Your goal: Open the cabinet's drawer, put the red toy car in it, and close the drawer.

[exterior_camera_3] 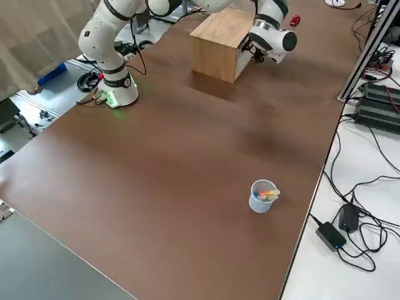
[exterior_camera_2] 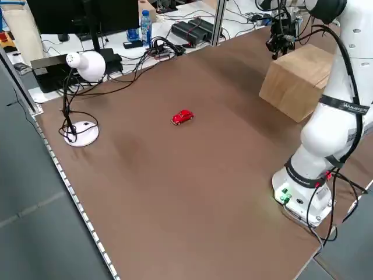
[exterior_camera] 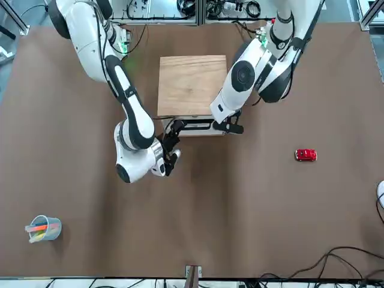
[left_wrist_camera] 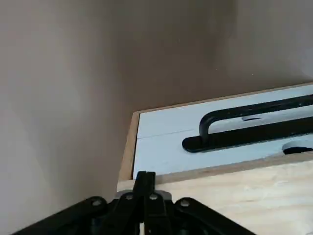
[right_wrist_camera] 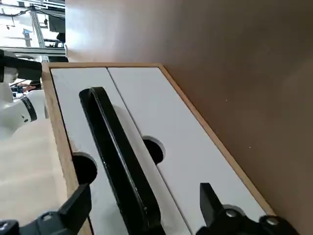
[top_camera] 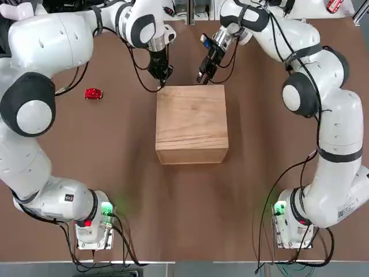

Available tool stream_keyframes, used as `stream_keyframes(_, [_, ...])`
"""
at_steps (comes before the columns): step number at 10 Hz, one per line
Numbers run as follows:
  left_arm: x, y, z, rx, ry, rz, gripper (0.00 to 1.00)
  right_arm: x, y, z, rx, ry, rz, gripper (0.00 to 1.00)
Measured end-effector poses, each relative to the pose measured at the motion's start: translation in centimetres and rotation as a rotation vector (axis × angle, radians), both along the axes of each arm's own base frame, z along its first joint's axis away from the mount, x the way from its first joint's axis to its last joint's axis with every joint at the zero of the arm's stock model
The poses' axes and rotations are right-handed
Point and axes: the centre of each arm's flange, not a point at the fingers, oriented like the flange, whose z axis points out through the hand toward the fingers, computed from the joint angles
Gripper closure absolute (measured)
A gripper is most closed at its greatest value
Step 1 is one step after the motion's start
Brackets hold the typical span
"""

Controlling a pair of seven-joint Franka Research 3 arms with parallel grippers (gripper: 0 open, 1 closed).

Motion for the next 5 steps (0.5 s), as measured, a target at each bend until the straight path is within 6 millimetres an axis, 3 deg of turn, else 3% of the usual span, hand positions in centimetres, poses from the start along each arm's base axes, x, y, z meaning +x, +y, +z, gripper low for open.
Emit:
stream_keyframes(2, [0.00,0.00,0.00,0.000,0.000,0.000,0.99,-0.02,0.03,0.00,0.000,0.001,0.001,0.12])
stream_keyframes(3, [0.00,0.00,0.00,0.000,0.000,0.000,0.99,-0.03,0.03,0.00,0.000,0.001,0.001,0.27])
stream_keyframes(4, [0.00,0.00,0.00,0.000,0.000,0.000,0.99,-0.03,0.03,0.00,0.000,0.001,0.001,0.28])
stream_keyframes(5, [0.01,0.00,0.01,0.000,0.000,0.001,0.99,-0.03,0.03,0.01,0.000,0.001,0.001,0.37])
